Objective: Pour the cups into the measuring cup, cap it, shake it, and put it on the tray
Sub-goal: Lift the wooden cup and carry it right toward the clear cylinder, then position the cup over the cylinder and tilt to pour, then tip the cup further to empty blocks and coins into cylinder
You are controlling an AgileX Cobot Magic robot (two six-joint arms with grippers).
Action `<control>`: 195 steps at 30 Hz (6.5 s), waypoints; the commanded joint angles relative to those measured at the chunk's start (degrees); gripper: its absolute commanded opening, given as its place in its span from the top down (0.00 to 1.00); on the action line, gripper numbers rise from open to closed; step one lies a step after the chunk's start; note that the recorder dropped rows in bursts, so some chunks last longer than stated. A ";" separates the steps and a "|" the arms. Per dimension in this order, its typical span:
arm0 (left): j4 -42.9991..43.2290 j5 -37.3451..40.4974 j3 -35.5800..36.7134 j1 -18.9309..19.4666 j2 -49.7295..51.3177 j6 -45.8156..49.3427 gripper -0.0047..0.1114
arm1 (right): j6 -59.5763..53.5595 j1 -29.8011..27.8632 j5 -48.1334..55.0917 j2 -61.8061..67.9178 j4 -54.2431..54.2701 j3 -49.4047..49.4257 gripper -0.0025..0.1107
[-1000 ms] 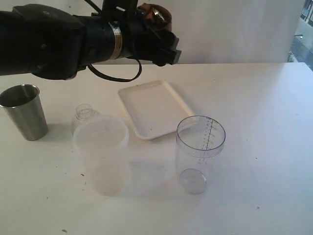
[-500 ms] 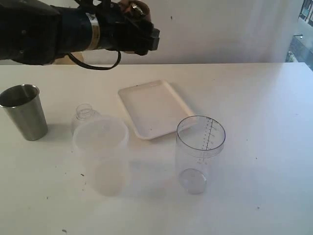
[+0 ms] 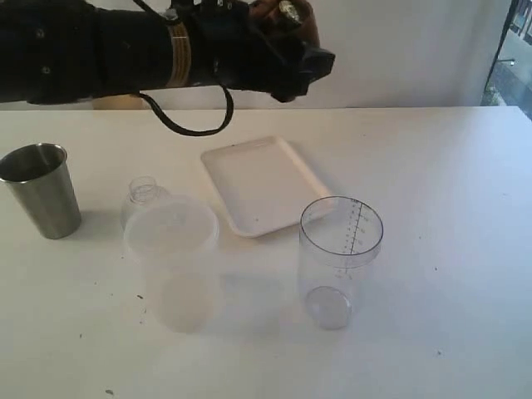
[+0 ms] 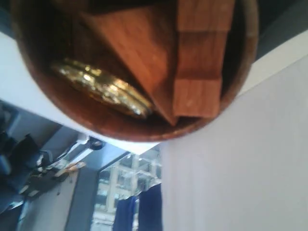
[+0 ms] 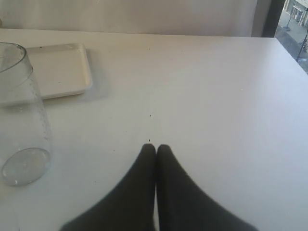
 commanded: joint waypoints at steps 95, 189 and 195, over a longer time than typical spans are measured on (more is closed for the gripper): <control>-11.83 14.68 1.38 -11.78 7.01 69.82 0.96 | 0.72 -0.28 -0.08 -0.24 -0.06 0.31 0.98; 1.96 29.04 1.25 -19.55 4.98 97.66 0.96 | 0.72 -0.28 -0.08 -0.24 -0.06 0.31 0.98; 5.03 39.45 1.25 -22.88 5.43 97.66 0.96 | 0.72 -0.28 -0.08 -0.24 -0.06 0.31 0.98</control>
